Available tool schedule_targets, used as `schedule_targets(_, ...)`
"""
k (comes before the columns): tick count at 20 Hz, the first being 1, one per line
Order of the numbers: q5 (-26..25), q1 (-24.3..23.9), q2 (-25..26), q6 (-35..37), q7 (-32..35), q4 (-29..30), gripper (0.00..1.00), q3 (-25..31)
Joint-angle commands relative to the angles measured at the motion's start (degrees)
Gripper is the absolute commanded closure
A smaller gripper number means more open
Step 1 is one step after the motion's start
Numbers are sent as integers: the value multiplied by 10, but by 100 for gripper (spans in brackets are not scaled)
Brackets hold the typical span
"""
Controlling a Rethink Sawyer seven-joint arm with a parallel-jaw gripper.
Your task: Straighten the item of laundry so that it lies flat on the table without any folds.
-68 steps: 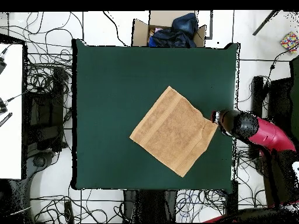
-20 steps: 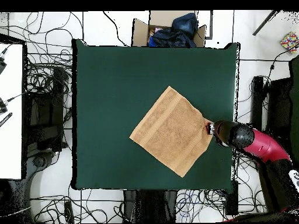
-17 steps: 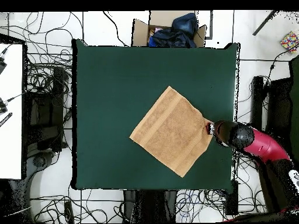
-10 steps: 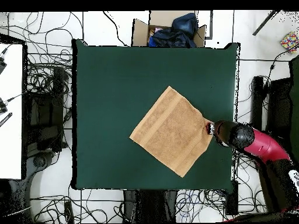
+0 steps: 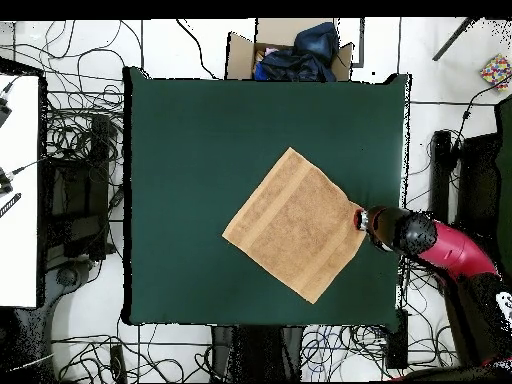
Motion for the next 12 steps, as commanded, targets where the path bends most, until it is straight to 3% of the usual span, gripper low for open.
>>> schedule_targets(1,-53,7,69,-19,-58,-23,100,31)
schedule_targets(12,-52,9,62,-2,-68,-37,100,32)
